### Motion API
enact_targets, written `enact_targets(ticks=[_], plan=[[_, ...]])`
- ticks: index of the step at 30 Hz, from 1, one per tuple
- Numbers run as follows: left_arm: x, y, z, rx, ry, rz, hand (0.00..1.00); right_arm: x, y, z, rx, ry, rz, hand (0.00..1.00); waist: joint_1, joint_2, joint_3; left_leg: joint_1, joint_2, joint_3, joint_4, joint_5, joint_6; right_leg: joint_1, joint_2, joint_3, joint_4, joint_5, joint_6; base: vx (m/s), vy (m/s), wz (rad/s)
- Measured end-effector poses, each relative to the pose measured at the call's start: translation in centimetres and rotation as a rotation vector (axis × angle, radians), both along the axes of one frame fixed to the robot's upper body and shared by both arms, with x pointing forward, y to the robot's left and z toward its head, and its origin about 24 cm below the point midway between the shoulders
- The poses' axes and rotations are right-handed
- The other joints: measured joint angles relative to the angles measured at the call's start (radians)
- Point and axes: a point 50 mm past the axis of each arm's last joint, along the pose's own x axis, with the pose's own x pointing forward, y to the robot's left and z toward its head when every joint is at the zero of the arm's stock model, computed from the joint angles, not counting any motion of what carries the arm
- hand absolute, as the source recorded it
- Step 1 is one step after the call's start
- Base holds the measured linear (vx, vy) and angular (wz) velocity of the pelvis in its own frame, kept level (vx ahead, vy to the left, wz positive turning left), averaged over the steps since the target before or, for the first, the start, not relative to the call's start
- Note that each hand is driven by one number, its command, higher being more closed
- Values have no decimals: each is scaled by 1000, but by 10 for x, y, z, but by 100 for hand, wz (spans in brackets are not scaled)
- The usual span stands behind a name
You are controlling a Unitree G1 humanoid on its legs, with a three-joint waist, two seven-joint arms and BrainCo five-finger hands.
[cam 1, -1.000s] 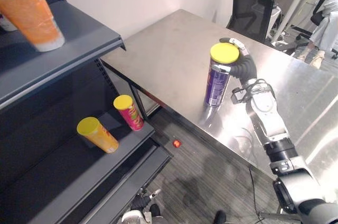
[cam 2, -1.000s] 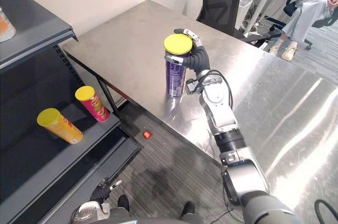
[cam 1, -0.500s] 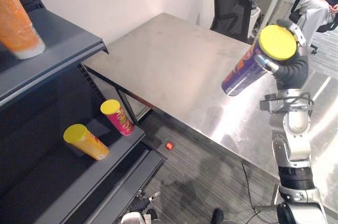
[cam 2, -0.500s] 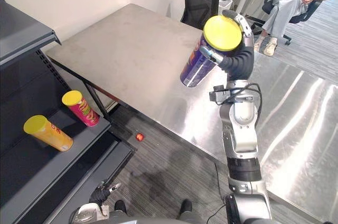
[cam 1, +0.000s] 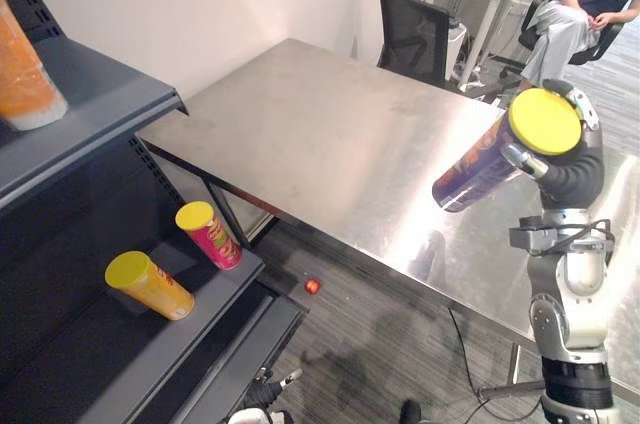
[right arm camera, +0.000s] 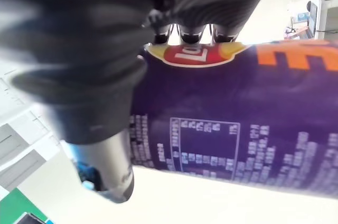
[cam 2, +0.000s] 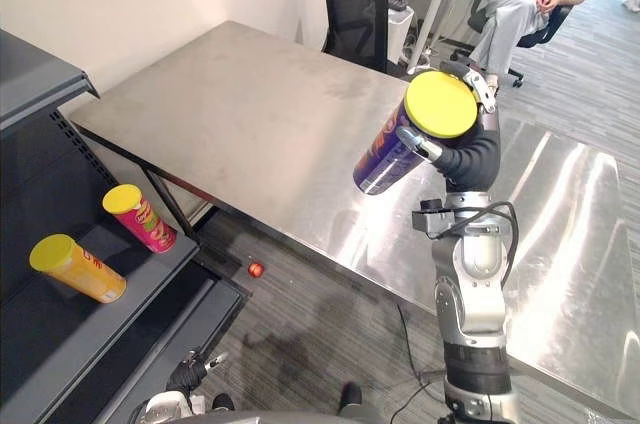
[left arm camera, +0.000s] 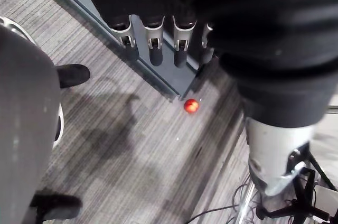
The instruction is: Put the gum and the chips on the shelf.
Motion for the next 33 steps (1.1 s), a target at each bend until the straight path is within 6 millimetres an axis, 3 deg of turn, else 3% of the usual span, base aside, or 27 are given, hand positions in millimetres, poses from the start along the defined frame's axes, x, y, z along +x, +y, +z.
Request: enact_targets(ticks=[4, 8, 10, 13, 14, 15, 16, 17, 18, 19, 20, 21, 22, 23, 24, 28, 29, 31, 33], plan=[[-2, -3, -1, -10, 2, 30, 0, -9, 2, 4, -1, -29, 7, 100, 0, 6, 0, 14, -4, 13, 0, -3, -1, -31, -10, 16, 78, -28, 0, -42, 10, -11], [-2, 1, 0, -26, -11, 97, 0, -7, 21, 6, 12, -51, 87, 100, 7, 0, 21, -11, -18, -34, 75, -38, -6, -90, -62, 4, 290, -140, 1, -78, -9, 29], [-3, 3, 0, -44, -16, 141, 0, -5, 34, 8, 41, -65, 146, 100, 10, 10, 24, -53, -7, -92, 104, -41, -10, -85, -69, -50, 300, -161, 1, -99, -80, 82], [0, 2, 1, -57, -37, 167, 0, -3, 38, 18, 61, -110, 179, 100, 12, 45, 38, -161, 11, -259, 95, 25, -27, -82, -64, -222, 324, -181, -27, -82, -138, 158], [0, 2, 2, -64, -49, 191, 0, -2, 38, 27, 57, -143, 179, 100, 21, 65, 47, -199, 31, -295, 62, 38, -12, -91, -52, -289, 354, -194, -56, -89, -159, 123], [0, 4, 3, -61, -49, 202, 0, -1, 38, 30, 57, -155, 176, 100, 33, 69, 48, -199, 48, -262, 37, 20, 10, -87, -46, -320, 345, -195, -59, -67, -192, 168], [1, 13, 3, -50, -42, 222, 0, -1, 34, 36, 63, -181, 155, 100, 52, 39, 57, -210, 69, -97, 39, -68, 175, -50, -62, -408, 293, -188, -73, -14, -131, 140], [1, 18, 4, -47, -49, 245, 0, 0, 31, 38, 69, -192, 140, 100, 57, 33, 64, -230, 75, -25, 107, -64, 206, -46, -82, -448, 295, -195, -85, -29, -156, 152], [-4, 18, 3, -59, -48, 286, 0, 0, 27, 43, 79, -212, 117, 100, 64, 42, 69, -245, 86, 73, 254, 3, 253, -41, -105, -488, 331, -215, -95, -42, -148, 138], [-15, 17, 0, -65, -19, 302, 0, -2, 21, 49, 90, -248, 89, 100, 51, 76, 68, -243, 83, 150, 280, 104, 223, -18, -107, -522, 362, -241, -88, -120, -144, 167], [-19, 18, 0, -63, -14, 304, 0, -5, 12, 51, 106, -271, 46, 100, 40, 76, 68, -232, 48, 130, 185, 211, 202, 2, -110, -560, 337, -249, -89, -120, -72, 155], [-20, 20, 0, -59, -17, 312, 0, -6, 6, 51, 119, -279, 18, 100, 46, 60, 69, -222, 38, 118, 164, 211, 208, 12, -119, -603, 306, -250, -99, -115, -75, 113], [-29, 24, -2, -54, 14, 328, 0, -7, 0, 50, 133, -279, -10, 100, 55, 59, 67, -220, 63, 196, 338, 51, 212, 16, -127, -640, 302, -248, -108, -50, -137, 79], [-35, 24, -3, -56, 30, 333, 0, -8, -2, 49, 133, -277, -21, 100, 49, 51, 67, -207, 80, 225, 422, -13, 189, 20, -129, -667, 301, -239, -110, -43, -160, 91], [-40, 22, -4, -66, 39, 339, 0, -11, -9, 47, 133, -275, -54, 100, 36, 58, 64, -174, 88, 231, 450, -63, 130, 24, -127, -705, 300, -234, -116, -64, -79, 99], [-42, 17, -7, -89, 59, 309, 0, -18, -31, 33, 147, -220, -163, 100, 1, 73, 55, -67, 104, 224, 347, -105, 46, 19, -127, -826, 321, -232, -114, -103, 43, 96], [-41, 17, -7, -83, 62, 291, 0, -19, -34, 31, 143, -211, -183, 100, 0, 86, 47, -55, 93, 225, 274, -112, 8, 10, -132, -849, 339, -230, -113, -113, 158, 56], [-37, 20, -6, -66, 54, 274, 0, -21, -38, 29, 137, -206, -207, 100, -2, 68, 46, -56, 64, 241, 199, -121, -5, -12, -158, -878, 371, -225, -111, -144, 238, 51], [-33, 26, -4, -36, 52, 241, 0, -21, -37, 28, 134, -197, -208, 100, 3, 31, 47, -66, 26, 241, 165, -110, 11, -30, -189, -889, 377, -193, -114, -91, 178, 31]])
